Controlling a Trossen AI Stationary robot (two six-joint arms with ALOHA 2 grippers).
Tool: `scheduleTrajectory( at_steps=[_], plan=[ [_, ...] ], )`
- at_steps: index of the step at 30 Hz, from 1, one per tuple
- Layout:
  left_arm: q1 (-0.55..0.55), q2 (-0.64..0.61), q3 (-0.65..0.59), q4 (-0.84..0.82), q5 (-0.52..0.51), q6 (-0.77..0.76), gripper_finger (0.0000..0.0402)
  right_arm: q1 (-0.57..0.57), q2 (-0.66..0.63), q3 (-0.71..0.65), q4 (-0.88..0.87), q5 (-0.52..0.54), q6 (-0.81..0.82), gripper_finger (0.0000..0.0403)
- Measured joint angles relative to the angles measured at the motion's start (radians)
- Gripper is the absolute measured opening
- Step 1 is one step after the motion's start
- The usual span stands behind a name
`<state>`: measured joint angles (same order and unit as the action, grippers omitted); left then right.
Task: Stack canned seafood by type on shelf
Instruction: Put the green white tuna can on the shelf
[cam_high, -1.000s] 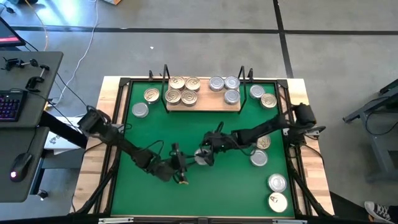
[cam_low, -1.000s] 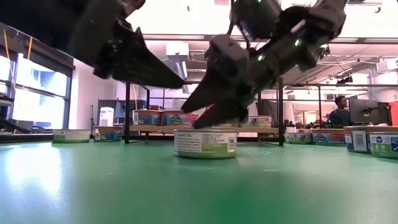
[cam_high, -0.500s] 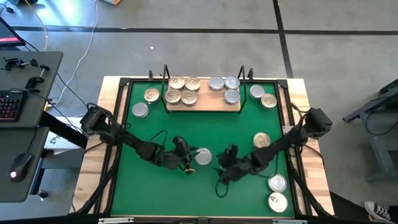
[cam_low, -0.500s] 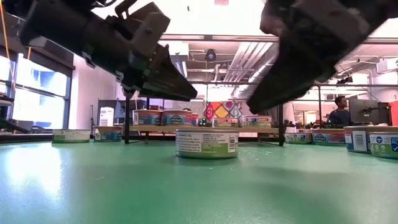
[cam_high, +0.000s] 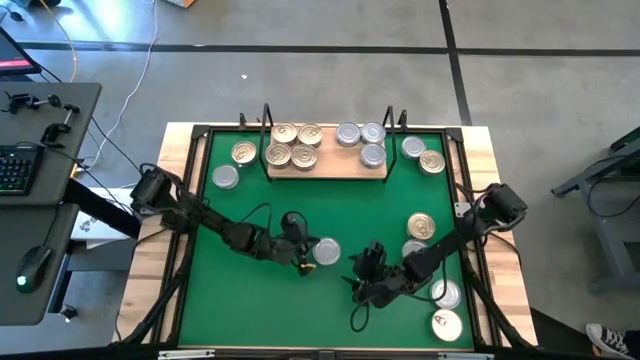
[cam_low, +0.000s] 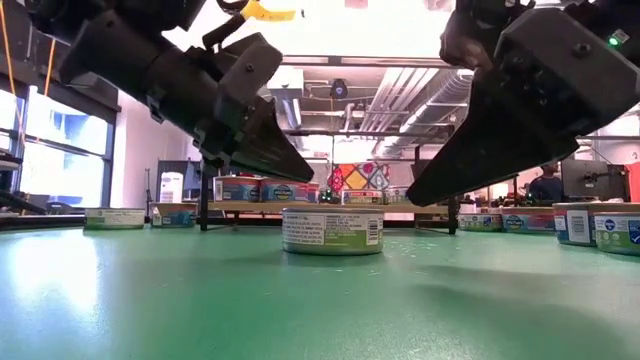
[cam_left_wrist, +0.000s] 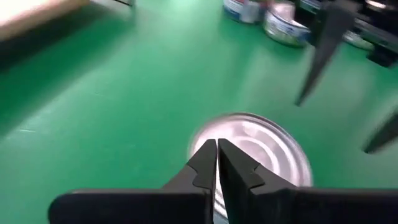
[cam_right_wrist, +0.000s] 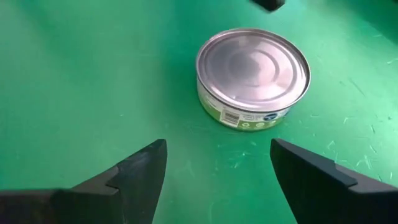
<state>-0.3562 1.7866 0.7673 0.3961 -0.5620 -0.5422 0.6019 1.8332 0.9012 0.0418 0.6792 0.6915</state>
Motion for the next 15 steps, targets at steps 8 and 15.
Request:
scheduleTrajectory(
  at_steps=[8,15],
  plan=[
    [0.024,0.053,0.001,-0.035,0.056,-0.020,0.0001,-0.013,0.000,0.000,0.009,0.000,-0.016,0.0279],
    [0.015,0.080,0.004,-0.047,0.051,-0.031,0.0001,-0.013,0.000,0.002,0.006,-0.099,-0.157,0.0279]
  ],
)
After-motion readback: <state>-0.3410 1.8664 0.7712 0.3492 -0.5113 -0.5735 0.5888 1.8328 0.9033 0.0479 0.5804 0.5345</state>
